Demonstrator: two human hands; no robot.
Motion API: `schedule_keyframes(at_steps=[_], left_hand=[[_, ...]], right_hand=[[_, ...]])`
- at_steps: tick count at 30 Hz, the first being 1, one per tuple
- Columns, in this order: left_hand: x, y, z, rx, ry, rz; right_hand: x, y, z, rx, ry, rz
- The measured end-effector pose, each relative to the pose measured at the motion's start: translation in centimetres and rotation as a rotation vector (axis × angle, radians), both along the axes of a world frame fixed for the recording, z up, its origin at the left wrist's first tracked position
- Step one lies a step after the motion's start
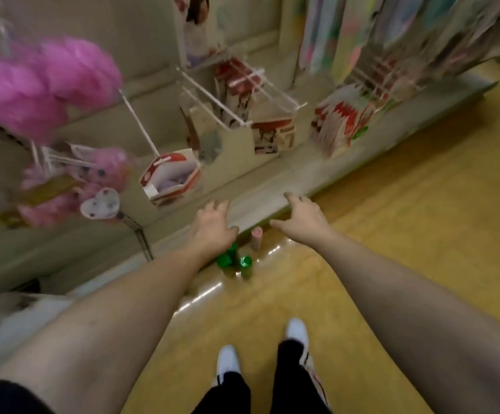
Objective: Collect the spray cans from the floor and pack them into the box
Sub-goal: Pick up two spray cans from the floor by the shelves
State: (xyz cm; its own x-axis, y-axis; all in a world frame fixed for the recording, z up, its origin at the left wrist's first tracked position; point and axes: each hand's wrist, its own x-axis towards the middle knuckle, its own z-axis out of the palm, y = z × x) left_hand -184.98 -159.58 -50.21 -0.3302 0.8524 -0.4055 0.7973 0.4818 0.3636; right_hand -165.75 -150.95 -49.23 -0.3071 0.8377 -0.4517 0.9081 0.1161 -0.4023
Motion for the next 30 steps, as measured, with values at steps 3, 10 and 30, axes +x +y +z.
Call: schedule_keyframes(at_steps=[3, 10, 30], left_hand=[[0.4, 1.1, -6.3, -0.051, -0.024, 0.061], [3.3, 0.6, -24.2, -0.173, -0.141, 0.263], [7.9, 1.6, -60.7, 0.224, -0.466, 1.041]], right_hand=[[0.1, 2.0, -6.2, -0.062, 0.002, -0.025], [1.4, 4.9, -25.2, -0.162, -0.026, -0.015], [-1.4, 10.7, -61.4, -0.144, 0.262, -0.201]])
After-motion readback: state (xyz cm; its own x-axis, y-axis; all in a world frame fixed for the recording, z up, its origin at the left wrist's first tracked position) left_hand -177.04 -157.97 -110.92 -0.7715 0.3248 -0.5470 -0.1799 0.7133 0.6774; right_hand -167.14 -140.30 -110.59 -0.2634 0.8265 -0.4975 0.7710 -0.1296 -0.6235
